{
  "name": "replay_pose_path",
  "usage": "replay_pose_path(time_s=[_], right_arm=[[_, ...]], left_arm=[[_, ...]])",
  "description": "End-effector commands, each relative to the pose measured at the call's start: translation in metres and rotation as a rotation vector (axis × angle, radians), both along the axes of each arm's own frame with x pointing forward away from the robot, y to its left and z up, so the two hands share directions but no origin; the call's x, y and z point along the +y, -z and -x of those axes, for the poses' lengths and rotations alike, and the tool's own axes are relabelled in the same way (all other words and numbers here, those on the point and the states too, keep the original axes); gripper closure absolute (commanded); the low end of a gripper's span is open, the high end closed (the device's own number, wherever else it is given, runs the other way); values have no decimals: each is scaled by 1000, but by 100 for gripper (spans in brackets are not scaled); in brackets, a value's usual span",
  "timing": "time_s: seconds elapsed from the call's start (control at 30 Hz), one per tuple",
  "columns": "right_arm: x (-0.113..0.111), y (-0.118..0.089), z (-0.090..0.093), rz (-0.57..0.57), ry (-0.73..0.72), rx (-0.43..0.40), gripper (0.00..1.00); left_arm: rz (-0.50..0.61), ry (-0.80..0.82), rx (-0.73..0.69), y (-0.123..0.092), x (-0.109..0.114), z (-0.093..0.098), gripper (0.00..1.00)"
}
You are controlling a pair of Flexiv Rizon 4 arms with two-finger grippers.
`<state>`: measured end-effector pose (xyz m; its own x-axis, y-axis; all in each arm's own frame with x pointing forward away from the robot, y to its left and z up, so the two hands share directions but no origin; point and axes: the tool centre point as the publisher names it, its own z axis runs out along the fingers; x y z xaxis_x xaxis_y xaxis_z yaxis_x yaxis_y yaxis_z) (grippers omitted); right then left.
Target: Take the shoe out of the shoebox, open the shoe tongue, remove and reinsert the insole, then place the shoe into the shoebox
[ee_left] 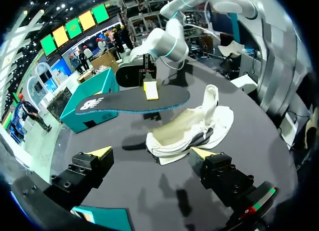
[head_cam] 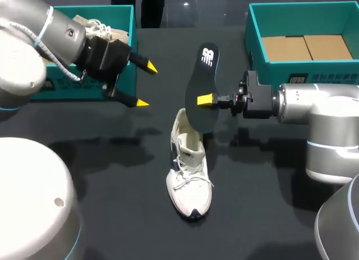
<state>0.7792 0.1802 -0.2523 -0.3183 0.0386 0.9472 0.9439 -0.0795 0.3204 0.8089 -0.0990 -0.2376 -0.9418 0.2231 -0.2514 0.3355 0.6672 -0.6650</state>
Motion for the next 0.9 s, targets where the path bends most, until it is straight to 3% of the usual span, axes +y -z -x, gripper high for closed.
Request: replay_pose_path(time_s=[0.03, 0.3, 0.37, 0.57, 0.73, 0.9], right_arm=[[8, -2, 1, 26, 31, -18, 100], [10, -3, -1, 34, 56, -44, 100], [10, -3, -1, 34, 56, -44, 100], [12, -2, -3, 14, 37, -158, 100], [22, 3, -6, 50, 34, -192, 100], [22, 3, -6, 50, 34, -192, 100]], left_arm=[[-263, -42, 24, -9, -5, 0, 0], [-263, -42, 24, -9, -5, 0, 0], [-220, -59, 80, -2, -8, 1, 0], [-223, -102, 208, 17, -9, 13, 0], [-307, -91, 204, 23, 1, 25, 0], [-307, -91, 204, 23, 1, 25, 0]])
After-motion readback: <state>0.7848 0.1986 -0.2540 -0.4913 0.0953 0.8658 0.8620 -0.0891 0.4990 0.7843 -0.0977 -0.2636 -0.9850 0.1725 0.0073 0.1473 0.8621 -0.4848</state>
